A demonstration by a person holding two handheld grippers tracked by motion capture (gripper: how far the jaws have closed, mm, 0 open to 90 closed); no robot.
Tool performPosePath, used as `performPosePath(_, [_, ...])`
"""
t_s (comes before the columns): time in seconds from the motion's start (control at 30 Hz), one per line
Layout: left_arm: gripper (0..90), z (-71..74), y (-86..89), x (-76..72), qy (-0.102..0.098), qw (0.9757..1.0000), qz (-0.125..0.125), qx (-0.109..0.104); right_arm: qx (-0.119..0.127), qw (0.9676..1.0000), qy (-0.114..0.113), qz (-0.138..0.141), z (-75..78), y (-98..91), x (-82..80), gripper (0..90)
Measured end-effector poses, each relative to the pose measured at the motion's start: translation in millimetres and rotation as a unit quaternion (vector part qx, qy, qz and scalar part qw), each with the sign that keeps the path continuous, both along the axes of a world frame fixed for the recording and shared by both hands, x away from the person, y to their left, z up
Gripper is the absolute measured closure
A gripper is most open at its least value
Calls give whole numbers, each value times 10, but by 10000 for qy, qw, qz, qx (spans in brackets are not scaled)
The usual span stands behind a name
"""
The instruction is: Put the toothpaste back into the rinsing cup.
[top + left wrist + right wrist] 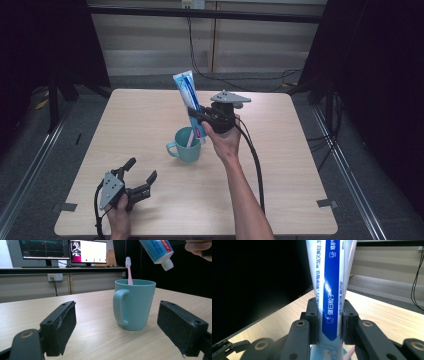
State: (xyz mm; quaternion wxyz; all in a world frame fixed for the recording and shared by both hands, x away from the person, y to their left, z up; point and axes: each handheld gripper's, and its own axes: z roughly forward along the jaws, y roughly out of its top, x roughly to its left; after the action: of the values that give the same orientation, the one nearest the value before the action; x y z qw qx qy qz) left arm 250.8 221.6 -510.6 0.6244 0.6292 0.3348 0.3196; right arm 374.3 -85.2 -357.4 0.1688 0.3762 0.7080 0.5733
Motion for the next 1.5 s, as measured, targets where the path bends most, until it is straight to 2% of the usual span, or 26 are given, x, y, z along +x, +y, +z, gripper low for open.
performPosePath(0.13, [158,0,2,0,0,10000,-7,12,-16,10000,-10,34,6,56,28,724])
performPosePath(0.37, [157,0,4,-1,-4,10000,-19,11,-101,9999,114,33,-79,122,102,724])
performPosePath(0.5, [157,1,8,1,-19,10000,-23,39,-45,9999,151,58,-118,168,139,723])
performPosePath(0.63, [158,2,11,3,-35,10000,-37,57,-160,9997,196,72,-157,230,170,723])
performPosePath(0.93, [157,2,8,1,-28,10000,-30,46,-101,9997,229,62,-212,307,233,721])
performPosePath(0.97, [157,0,2,-2,-4,10000,-22,-5,-93,9996,248,54,-220,319,243,721])
performPosePath(1.1, [157,2,8,1,-29,10000,-33,46,-169,9995,268,83,-250,366,271,719])
performPosePath(1.5, [157,3,9,0,-16,10000,-36,56,-148,9991,389,87,-380,372,300,717])
